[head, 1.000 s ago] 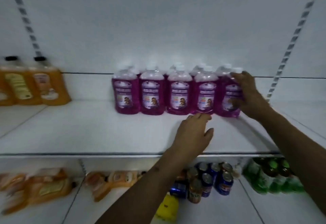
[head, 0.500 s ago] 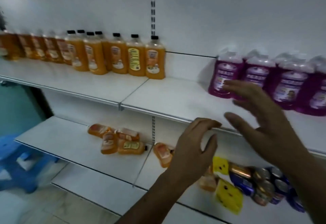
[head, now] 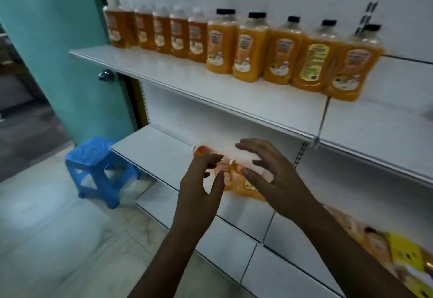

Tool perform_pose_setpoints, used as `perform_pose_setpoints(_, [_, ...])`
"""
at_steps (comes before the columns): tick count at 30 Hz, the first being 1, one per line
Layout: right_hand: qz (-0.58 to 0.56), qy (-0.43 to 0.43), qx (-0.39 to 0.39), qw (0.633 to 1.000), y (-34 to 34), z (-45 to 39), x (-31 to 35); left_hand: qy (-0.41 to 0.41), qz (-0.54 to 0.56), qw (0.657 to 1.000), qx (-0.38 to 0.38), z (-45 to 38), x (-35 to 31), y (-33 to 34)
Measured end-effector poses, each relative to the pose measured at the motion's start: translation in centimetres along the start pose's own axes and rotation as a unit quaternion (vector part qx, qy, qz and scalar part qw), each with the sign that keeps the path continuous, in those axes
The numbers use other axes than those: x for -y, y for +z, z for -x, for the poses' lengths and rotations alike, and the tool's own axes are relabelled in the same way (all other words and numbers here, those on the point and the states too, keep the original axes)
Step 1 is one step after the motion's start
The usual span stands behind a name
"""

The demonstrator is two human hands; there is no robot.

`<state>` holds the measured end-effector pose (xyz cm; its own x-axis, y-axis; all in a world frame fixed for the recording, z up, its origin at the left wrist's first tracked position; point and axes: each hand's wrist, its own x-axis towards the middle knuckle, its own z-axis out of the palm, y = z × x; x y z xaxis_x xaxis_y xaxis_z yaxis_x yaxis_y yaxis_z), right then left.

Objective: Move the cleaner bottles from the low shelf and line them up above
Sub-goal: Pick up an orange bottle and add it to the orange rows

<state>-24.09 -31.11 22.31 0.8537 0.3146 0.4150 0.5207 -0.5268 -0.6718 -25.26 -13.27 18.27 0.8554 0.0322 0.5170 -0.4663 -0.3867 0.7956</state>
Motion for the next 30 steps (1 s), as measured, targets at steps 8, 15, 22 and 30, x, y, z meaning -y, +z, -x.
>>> perform_pose_setpoints(8, [-0.065, 0.174, 0.068, 0.98, 11.3, -3.6, -13.6, -0.189, -0.038, 0.981, 0.033, -1.5, 15.8, 2.0])
perform_pose_setpoints(15, [-0.056, 0.373, 0.073, 0.923, 19.5, -12.1, -29.6, -0.372, -0.03, 0.914, 0.156, -7.4, 30.0, 11.6])
perform_pose_setpoints(22, [-0.065, 0.562, 0.054, 0.823, 23.5, -15.3, -35.0, -0.519, 0.129, 0.828, 0.169, -11.3, 38.6, 18.3])
perform_pose_setpoints(30, [-0.019, 0.46, 0.066, 0.885, 22.4, -13.3, -32.6, -0.524, 0.31, 0.788, 0.089, -8.9, 36.7, 16.3])
